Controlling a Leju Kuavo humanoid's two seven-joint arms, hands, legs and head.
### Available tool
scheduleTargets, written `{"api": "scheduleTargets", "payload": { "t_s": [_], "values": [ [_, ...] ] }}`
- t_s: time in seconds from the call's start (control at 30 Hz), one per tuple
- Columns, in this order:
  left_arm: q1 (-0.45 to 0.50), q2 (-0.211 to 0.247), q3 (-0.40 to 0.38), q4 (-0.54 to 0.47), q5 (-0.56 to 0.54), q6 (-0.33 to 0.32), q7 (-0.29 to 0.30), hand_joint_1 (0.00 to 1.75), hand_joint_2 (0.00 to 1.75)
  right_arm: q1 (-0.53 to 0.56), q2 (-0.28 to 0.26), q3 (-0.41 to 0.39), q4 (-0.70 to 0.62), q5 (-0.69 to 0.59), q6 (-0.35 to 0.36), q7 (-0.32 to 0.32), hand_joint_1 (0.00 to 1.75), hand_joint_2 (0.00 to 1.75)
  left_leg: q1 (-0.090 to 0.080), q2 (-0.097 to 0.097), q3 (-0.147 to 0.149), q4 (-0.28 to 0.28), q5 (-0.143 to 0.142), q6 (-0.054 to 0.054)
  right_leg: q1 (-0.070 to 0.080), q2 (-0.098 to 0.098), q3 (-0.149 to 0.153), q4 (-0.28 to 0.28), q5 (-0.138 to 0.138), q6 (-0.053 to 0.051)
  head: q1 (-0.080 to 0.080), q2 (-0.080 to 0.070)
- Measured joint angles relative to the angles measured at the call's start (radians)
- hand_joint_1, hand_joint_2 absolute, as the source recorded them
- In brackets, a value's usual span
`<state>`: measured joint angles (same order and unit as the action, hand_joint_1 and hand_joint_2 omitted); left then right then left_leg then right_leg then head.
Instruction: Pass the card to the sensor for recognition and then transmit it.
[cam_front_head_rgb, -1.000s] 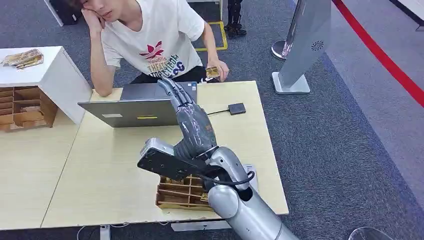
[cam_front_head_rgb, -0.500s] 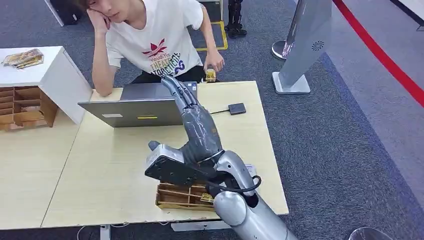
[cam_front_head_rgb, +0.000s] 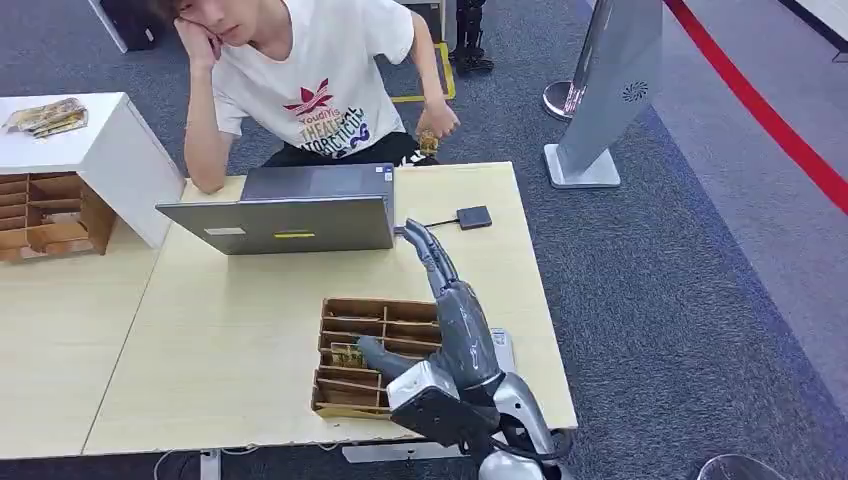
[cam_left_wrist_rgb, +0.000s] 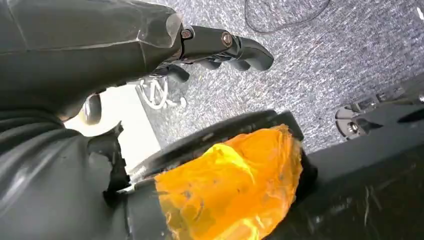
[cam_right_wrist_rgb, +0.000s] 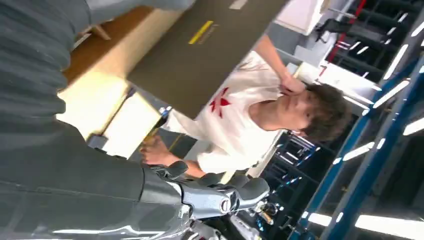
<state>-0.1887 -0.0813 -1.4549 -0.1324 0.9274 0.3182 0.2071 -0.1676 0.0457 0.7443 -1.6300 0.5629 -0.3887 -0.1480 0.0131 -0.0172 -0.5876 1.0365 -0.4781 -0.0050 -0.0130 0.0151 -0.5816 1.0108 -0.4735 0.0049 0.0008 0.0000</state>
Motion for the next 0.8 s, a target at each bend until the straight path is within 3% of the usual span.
{"api": "scheduleTargets", "payload": {
  "t_s": [0.03, 0.4, 0.43, 0.47, 0.5, 0.53, 0.57, 0.8],
  "values": [
    [0.0, 0.001, 0.005, 0.0, 0.004, 0.003, -0.001, 0.0, 0.0, 0.008, -0.006, 0.0, 0.003, 0.022, -0.003, 0.006, 1.75, 1.75, 0.0, 0.0, 0.0, 0.0, 0.0, 0.0, 0.0, 0.0, 0.0, 0.0, 0.0, 0.0, 0.0, 0.0],
    [0.003, 0.004, 0.013, 0.0, 0.027, 0.011, -0.002, 0.0, 0.0, 0.044, -0.045, 0.025, 0.074, 0.238, -0.055, 0.066, 1.69, 1.75, 0.0, 0.0, 0.0, 0.0, 0.0, 0.0, 0.0, 0.0, 0.0, 0.0, 0.0, 0.0, 0.0, 0.0],
    [0.003, 0.005, 0.013, 0.0, 0.029, 0.011, -0.001, 0.0, 0.0, 0.045, -0.048, 0.026, 0.08, 0.26, -0.059, 0.075, 1.52, 1.75, 0.0, 0.0, 0.0, 0.0, 0.0, 0.0, 0.0, 0.0, 0.0, 0.0, 0.0, 0.0, 0.0, 0.0],
    [0.003, 0.005, 0.013, 0.0, 0.03, 0.01, -0.001, 0.0, 0.0, 0.045, -0.05, 0.028, 0.085, 0.281, -0.063, 0.083, 1.52, 1.75, 0.0, 0.0, 0.0, 0.0, 0.0, 0.0, 0.0, 0.0, 0.0, 0.0, 0.0, 0.0, 0.0, 0.0],
    [0.003, 0.005, 0.013, 0.0, 0.031, 0.01, -0.001, 0.0, 0.0, 0.045, -0.051, 0.03, 0.091, 0.3, -0.068, 0.089, 1.34, 1.75, 0.0, 0.0, 0.0, 0.0, 0.0, 0.0, 0.0, 0.0, 0.0, 0.0, 0.0, 0.0, 0.0, 0.0],
    [0.003, 0.006, 0.013, 0.0, 0.033, 0.008, 0.0, 0.0, 0.0, 0.045, -0.053, 0.031, 0.095, 0.319, -0.071, 0.097, 0.37, 1.75, 0.0, 0.0, 0.0, 0.0, 0.0, 0.0, 0.0, 0.0, 0.0, 0.0, 0.0, 0.0, 0.0, 0.0],
    [0.003, 0.006, 0.013, 0.0, 0.034, 0.007, 0.0, 0.0, 0.0, 0.045, -0.054, 0.032, 0.101, 0.336, -0.072, 0.104, 0.14, 1.75, 0.0, 0.0, 0.0, 0.0, 0.0, 0.0, 0.0, 0.0, 0.0, 0.0, 0.0, 0.0, 0.0, 0.0],
    [0.003, 0.007, 0.013, 0.0, 0.037, 0.005, 0.003, 0.0, 0.0, 0.04, -0.057, 0.044, 0.141, 0.444, -0.073, 0.157, 0.16, 1.75, 0.0, 0.0, 0.0, 0.0, 0.0, 0.0, 0.0, 0.0, 0.0, 0.0, 0.0, 0.0, 0.0, 0.0]
  ]
}}
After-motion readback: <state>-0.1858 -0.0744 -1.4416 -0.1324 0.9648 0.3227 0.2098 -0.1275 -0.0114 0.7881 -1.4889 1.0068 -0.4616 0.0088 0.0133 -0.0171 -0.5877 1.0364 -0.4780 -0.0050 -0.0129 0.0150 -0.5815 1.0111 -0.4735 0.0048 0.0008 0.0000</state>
